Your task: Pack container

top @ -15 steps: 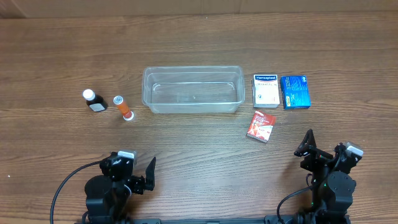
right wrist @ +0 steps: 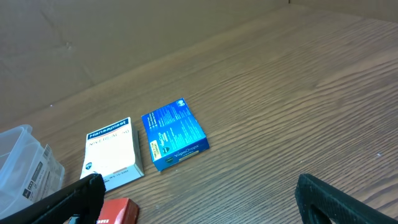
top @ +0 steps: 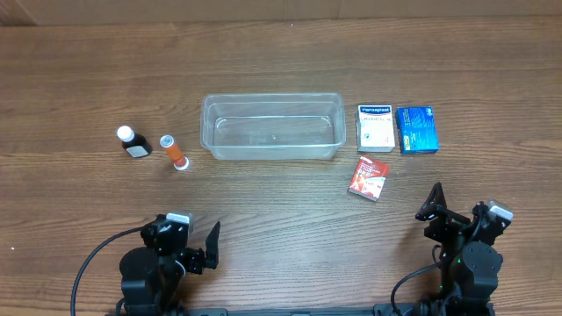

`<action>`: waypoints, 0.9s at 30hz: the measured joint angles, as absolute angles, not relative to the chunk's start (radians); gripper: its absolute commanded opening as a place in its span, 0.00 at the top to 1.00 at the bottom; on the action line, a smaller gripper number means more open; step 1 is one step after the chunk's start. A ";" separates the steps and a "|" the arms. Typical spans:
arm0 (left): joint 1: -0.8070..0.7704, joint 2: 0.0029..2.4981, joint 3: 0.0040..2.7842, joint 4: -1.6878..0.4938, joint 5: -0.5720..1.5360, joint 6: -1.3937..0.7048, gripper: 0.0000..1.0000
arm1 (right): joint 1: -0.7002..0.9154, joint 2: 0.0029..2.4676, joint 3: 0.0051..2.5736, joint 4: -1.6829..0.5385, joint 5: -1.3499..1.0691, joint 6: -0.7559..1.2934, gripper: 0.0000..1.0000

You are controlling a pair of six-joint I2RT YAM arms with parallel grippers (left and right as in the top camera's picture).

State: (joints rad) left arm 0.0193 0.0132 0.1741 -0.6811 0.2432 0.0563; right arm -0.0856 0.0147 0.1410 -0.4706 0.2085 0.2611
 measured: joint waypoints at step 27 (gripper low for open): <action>0.019 0.013 0.174 -0.681 0.243 0.056 0.00 | -0.086 0.015 0.139 -0.437 0.164 0.261 0.00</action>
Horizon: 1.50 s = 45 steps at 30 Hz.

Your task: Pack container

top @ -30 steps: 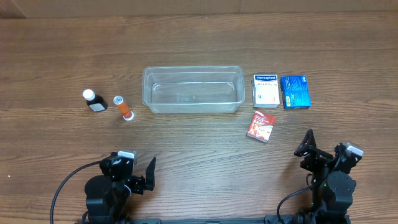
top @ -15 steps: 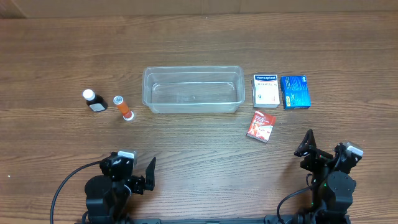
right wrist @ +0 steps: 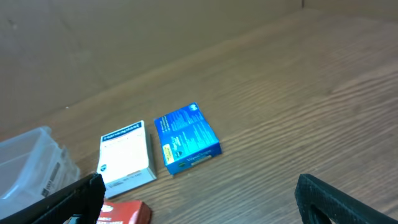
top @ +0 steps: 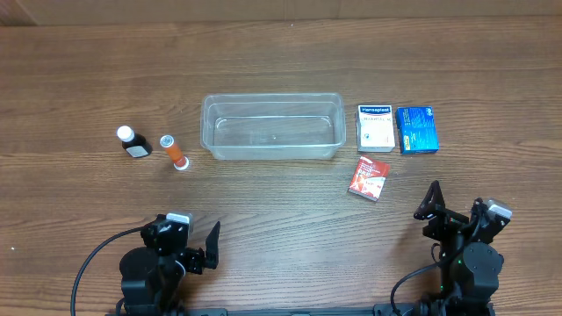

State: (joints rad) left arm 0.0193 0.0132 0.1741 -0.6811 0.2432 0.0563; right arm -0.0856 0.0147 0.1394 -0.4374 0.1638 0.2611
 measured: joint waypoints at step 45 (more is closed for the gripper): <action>0.019 0.012 0.169 -0.682 0.243 0.056 0.00 | -0.204 1.858 1.402 -0.838 -0.192 -0.180 0.00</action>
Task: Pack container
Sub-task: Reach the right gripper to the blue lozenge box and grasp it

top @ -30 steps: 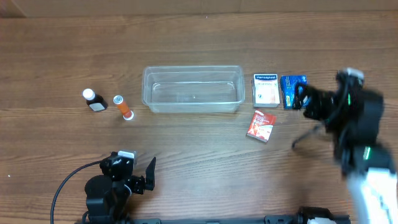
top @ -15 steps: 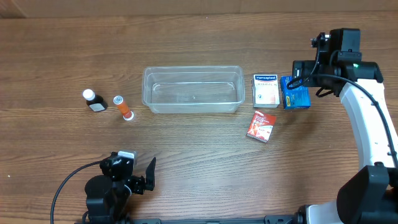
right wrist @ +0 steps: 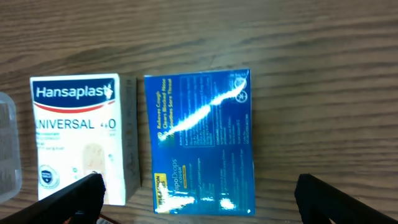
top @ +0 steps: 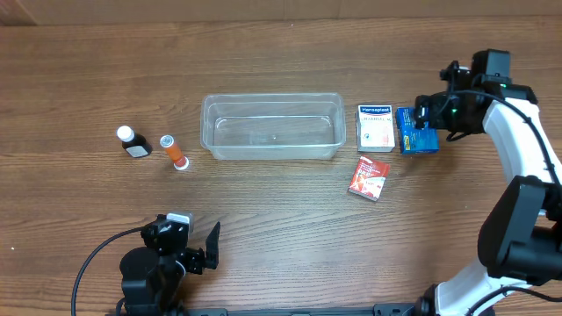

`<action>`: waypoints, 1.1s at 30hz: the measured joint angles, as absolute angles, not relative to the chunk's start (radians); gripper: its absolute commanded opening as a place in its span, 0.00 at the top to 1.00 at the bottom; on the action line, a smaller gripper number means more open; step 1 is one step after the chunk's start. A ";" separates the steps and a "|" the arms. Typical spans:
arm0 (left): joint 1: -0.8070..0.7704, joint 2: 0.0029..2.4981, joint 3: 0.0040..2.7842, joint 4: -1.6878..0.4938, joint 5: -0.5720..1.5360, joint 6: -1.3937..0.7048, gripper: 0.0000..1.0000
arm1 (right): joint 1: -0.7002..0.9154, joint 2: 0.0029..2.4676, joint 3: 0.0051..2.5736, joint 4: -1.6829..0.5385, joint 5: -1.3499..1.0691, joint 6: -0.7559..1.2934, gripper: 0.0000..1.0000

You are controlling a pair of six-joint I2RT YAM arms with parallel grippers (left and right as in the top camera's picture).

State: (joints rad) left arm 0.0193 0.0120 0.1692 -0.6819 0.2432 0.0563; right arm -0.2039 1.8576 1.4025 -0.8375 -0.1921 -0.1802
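Note:
A clear plastic container [top: 207,128] stands empty at mid table. Right of it lie a white Hansaplast box [top: 375,128], a blue box [top: 414,132] and a red box [top: 369,178]. A dark bottle [top: 133,142] and an orange tube [top: 175,152] lie to its left. My right gripper [top: 428,118] hovers open just above the blue box [right wrist: 202,143], one finger on each side of it, not touching. The Hansaplast box [right wrist: 74,137] lies flush beside it. My left gripper [top: 209,246] rests open at the front left.
The right arm [top: 518,149] stretches from the front right corner up along the table's right side. The left arm's base [top: 154,268] and its cable sit at the front edge.
My right gripper was parked near the front right edge, looking at the boxes from afar. Now it is out over the blue box, pointing down, still open. Nothing else has moved.
At both earlier moments the two arms rested at the front edge with all items lying around the empty container; the right wrist only shifted slightly. By now the right arm has reached the blue box; no item has moved.

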 measured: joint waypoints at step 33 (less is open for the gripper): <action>0.019 0.012 0.169 -0.682 0.243 0.056 0.00 | -0.203 2.028 1.402 -0.778 -0.228 -0.341 0.00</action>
